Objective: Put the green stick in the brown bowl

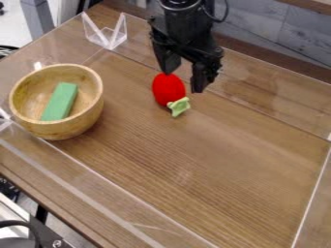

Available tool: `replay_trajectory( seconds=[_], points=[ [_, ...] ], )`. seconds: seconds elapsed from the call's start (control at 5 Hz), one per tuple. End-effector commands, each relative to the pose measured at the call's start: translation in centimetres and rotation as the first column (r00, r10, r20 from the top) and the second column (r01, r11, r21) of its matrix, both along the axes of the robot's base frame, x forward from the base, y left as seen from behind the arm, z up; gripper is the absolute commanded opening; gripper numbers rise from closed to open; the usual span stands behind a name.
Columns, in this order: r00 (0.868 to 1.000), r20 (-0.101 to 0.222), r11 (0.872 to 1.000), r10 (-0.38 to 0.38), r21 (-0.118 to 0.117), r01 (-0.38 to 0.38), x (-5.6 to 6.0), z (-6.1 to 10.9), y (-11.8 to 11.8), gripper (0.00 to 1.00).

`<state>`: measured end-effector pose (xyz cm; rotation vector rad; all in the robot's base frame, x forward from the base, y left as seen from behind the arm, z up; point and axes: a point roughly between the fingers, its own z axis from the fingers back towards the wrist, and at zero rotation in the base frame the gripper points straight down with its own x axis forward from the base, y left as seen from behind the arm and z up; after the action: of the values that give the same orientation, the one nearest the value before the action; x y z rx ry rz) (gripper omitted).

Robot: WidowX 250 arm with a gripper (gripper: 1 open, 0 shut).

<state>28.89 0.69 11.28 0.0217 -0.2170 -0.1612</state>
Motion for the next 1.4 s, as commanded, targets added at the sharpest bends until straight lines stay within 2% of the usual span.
replay_trajectory(
  seconds=[0.0, 0.4, 0.8, 1.0, 1.2],
  points=[
    [0.997, 0.063, 0.998, 0.053, 0.014, -0.054, 1.2, 1.5, -0.2, 1.0],
    [0.988, 0.072, 0.99, 0.138, 0.024, -0.14, 2.7, -0.1, 0.6, 1.0],
    [0.984, 0.076, 0.987, 0.159, 0.024, -0.161, 1.5, 2.5, 1.1, 1.0],
    [0.985, 0.061, 0.987, 0.159, 0.025, -0.16, 2.2, 1.8, 1.1, 1.0],
    [0.982, 0.043, 0.983, 0.181, 0.031, -0.183, 2.2, 1.0, 1.8, 1.0]
  ],
)
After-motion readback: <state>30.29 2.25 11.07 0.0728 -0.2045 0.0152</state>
